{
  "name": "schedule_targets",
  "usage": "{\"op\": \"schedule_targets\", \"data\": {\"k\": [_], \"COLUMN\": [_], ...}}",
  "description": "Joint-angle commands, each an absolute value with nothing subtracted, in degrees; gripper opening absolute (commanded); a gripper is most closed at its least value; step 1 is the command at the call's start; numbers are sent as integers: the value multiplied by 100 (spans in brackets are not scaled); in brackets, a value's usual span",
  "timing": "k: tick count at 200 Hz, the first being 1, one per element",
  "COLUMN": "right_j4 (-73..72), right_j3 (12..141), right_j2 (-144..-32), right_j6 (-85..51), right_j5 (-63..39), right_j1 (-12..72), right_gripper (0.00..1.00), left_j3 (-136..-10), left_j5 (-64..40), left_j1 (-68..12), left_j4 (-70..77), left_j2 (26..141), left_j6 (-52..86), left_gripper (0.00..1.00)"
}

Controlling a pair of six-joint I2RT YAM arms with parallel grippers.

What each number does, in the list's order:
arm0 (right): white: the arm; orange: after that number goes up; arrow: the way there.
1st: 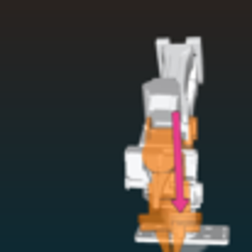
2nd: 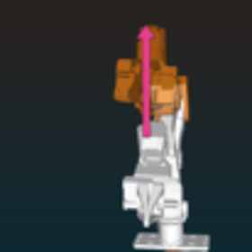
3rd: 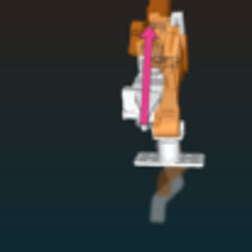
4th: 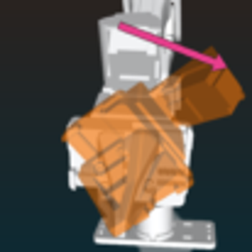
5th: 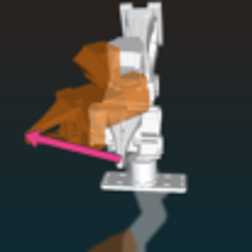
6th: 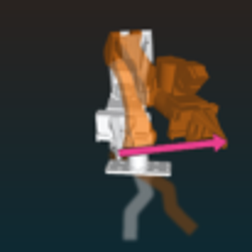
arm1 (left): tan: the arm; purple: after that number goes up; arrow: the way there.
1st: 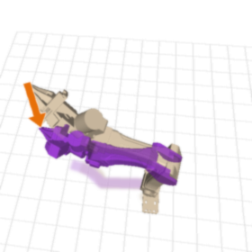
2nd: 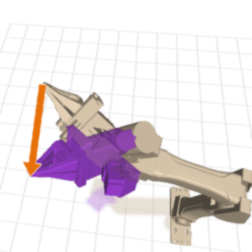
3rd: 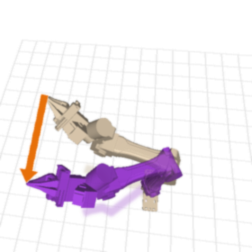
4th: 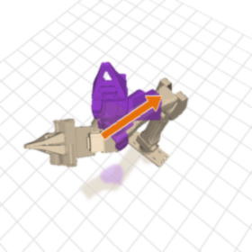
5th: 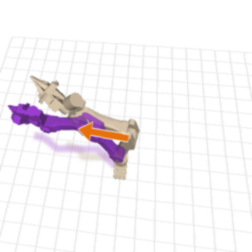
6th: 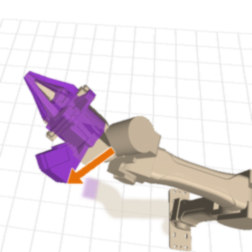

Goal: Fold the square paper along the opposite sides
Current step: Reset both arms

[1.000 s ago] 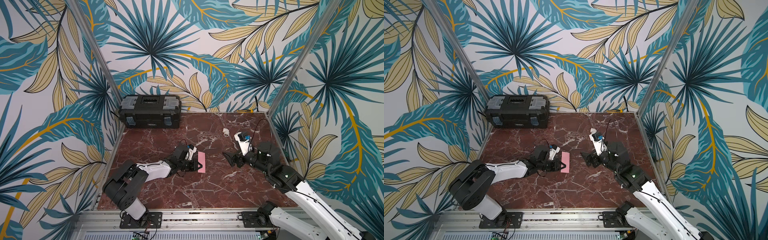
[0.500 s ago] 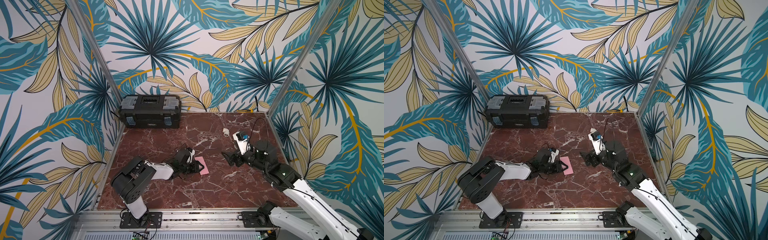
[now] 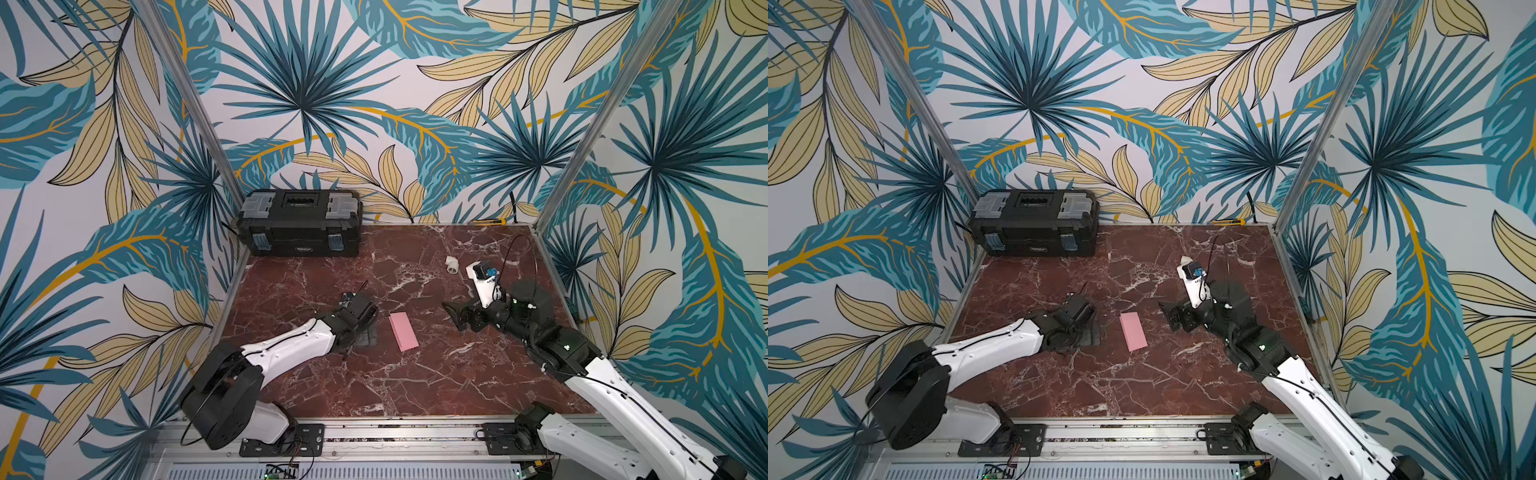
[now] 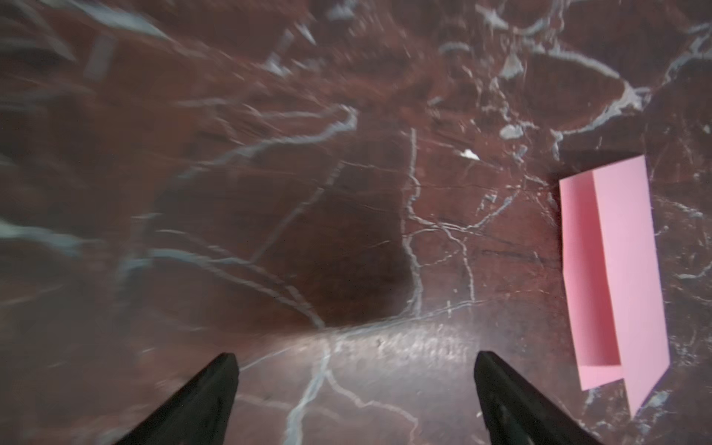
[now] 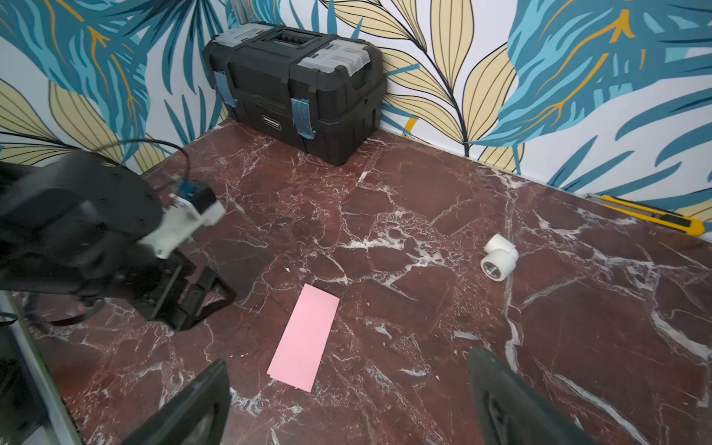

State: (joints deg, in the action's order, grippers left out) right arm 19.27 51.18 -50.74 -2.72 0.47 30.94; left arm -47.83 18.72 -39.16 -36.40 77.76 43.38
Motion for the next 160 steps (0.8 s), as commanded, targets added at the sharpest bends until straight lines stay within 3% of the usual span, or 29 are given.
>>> {"op": "schedule_targets", "data": {"k": [1,13,27,38,49,65,85,117,137,160], "right_j4": [1072,747,125,-763,-1854,-2959,-3577,-4276,-5210,-4991], "right_j3": [4948,4959,4702,4177,3534,2912,2698,2417,2248,2300], "right_j2": [-5493,-5835,-6064,-6156,-6330,-6849,-7520,-8007,-8677,-8671], "right_j6": [-500,-661,-877,-829,-567,-256,-8,-17,16,-193], "right_j5": [1050,1372,1566,1832,2205,2254,2067,1720,1415,1273], "right_j1": [2867,2473,1787,1352,1086,789,637,571,455,284], "right_gripper": [100,100,100,100,100,100,100,100,100,100], "left_j3": [-5331,-5096,-4455,-3930,-3517,-3327,-3009,-2114,-1978,-2122], "left_j5": [4335,5353,5976,5731,4774,3840,3887,3386,2933,2472], "left_j1": [-3964,-3943,-3776,-3443,-2925,-2362,-2166,-1883,-1639,-1494], "left_j4": [-3938,-2934,-584,1049,1950,2095,2668,4830,5225,4895], "left_j2": [6815,6364,5997,5898,5948,6246,6746,7403,7520,7497], "left_j6": [3481,2615,867,-202,-779,-853,-942,-1127,-1340,-1327], "left_gripper": [100,100,100,100,100,100,100,98,97,96]}}
